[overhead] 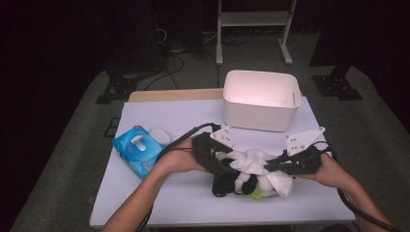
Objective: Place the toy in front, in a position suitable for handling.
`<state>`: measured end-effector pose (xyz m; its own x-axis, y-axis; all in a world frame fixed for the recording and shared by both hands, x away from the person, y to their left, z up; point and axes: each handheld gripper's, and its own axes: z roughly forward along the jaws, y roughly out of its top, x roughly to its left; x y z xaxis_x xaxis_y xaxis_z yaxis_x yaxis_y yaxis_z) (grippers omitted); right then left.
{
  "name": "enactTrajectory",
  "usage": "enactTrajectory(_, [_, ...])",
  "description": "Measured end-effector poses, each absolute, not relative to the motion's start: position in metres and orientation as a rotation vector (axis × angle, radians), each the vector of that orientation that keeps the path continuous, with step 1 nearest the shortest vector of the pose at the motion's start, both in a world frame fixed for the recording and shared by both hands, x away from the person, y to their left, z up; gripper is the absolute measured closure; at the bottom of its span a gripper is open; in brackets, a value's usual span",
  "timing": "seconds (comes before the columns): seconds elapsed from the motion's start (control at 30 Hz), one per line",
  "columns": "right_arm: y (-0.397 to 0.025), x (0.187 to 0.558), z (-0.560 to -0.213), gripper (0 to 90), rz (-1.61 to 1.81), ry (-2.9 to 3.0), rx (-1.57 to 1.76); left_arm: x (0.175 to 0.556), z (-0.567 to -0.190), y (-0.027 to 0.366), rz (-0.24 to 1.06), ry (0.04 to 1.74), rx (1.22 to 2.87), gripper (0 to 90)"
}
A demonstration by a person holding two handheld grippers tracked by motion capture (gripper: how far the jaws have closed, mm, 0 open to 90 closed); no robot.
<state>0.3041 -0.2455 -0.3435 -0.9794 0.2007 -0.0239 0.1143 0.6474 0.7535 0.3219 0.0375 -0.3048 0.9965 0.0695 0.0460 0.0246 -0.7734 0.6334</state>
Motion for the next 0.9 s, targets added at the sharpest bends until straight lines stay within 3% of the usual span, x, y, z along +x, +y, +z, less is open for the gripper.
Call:
enactTrajectory(0.23, [-0.245, 0.305, -0.342, 85.3, 1.249, 2.758, 0.254, 0.323, -0.321, 0.042, 0.018, 0.101, 2.466, 32.5])
enactTrajectory(0.47, [-0.233, 0.302, -0.335, 79.7, 1.214, 2.748, 0.230, 0.320, -0.326, 0.038, 0.032, 0.114, 2.469, 33.2])
enactTrajectory(0.63, [-0.225, 0.301, -0.330, 67.6, 1.191, 2.761, 0.188, 0.320, -0.325, 0.038, 0.039, 0.108, 2.479, 33.2])
enactTrajectory(0.7, [-0.232, 0.300, -0.325, 58.7, 1.243, 2.752, 0.197, 0.321, -0.326, 0.039, 0.032, 0.115, 2.472, 33.2])
enactTrajectory(0.9, [-0.249, 0.299, -0.318, 52.4, 1.223, 2.743, 0.220, 0.322, -0.326, 0.040, 0.028, 0.118, 2.467, 33.1])
